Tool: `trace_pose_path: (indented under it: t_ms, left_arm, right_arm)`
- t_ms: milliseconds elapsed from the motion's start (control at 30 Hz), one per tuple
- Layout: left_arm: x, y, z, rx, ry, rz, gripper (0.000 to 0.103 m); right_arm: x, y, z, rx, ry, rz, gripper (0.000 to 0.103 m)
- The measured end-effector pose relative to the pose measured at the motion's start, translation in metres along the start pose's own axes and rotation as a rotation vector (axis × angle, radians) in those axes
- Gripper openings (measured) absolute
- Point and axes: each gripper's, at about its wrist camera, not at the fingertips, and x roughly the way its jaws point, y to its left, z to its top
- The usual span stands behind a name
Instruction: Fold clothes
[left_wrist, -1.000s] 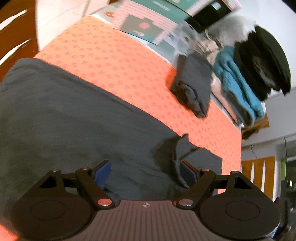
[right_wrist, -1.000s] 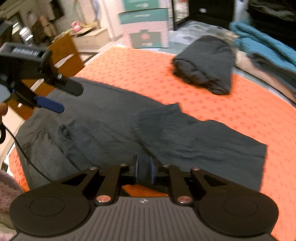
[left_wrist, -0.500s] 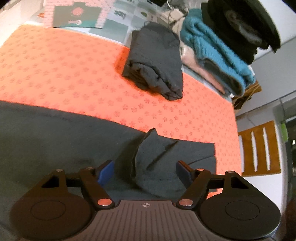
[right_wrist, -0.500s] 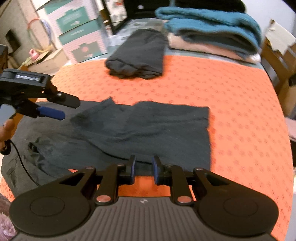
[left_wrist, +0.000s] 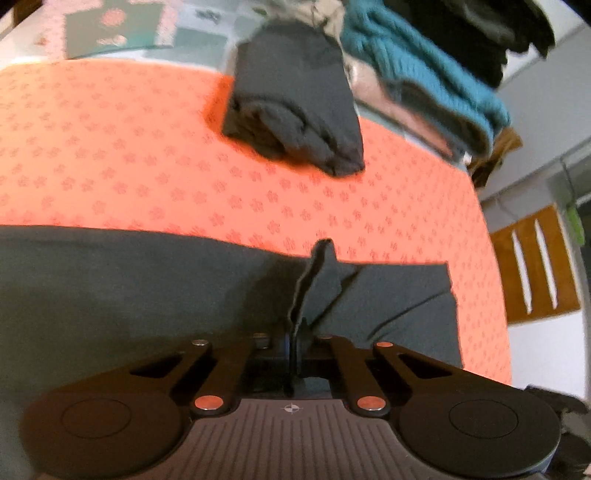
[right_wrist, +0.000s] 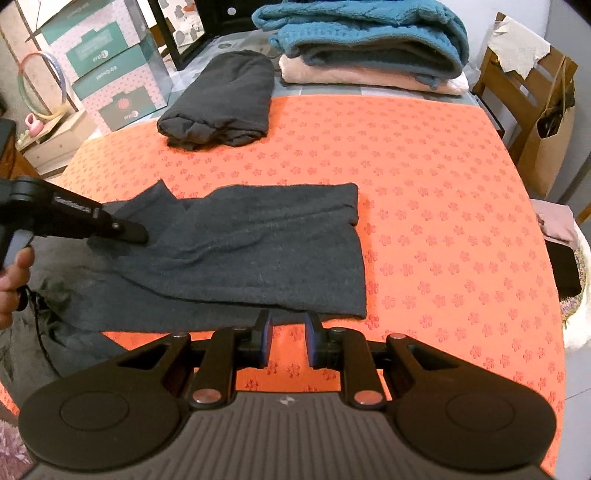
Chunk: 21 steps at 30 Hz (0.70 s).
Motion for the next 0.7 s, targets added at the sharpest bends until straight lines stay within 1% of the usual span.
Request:
trace_pose_path:
  t_ms: [33,67,100,233,300,433,567,700]
  left_arm:
    - [-0.008,0.003,0.000,-0.015,-0.020,-0.003,0.005]
    - [-0.015,0.007,0.000,-0.028,-0.039,-0.007,0.005]
    - [-0.023,0.011,-0.001,-0.041,-0.056,-0.011,0.005]
    - [-0.054,0.027,-0.004,-0.092,-0.123,-0.024,0.005]
    - [-0.066,0.038,-0.008,-0.122,-0.134,-0.032,0.005]
    - [-0.080,0.063,-0.014,-0.180,-0.125,-0.064,0.005]
    - [-0.089,0.083,-0.017,-0.168,-0.137,-0.066,0.005]
    - [-0.096,0.101,-0.019,-0.148,-0.145,-0.066,0.005]
  right_arm:
    - [0.000,0.001,0.001,-0.003,-0.002,0.001,0.024]
    - [0.000,0.003,0.001,-0.009,-0.003,0.001,0.028]
    - [0.000,0.005,0.001,-0.016,-0.004,0.002,0.029]
    - [0.000,0.013,0.002,-0.042,-0.001,0.007,0.029]
    - [0.000,0.017,0.003,-0.055,-0.001,0.009,0.029]
    - [-0.002,0.024,0.006,-0.072,-0.010,0.016,0.029]
    - [-0.005,0.029,0.007,-0.088,-0.024,0.018,0.029]
    - [-0.007,0.030,0.003,-0.086,-0.022,0.017,0.032]
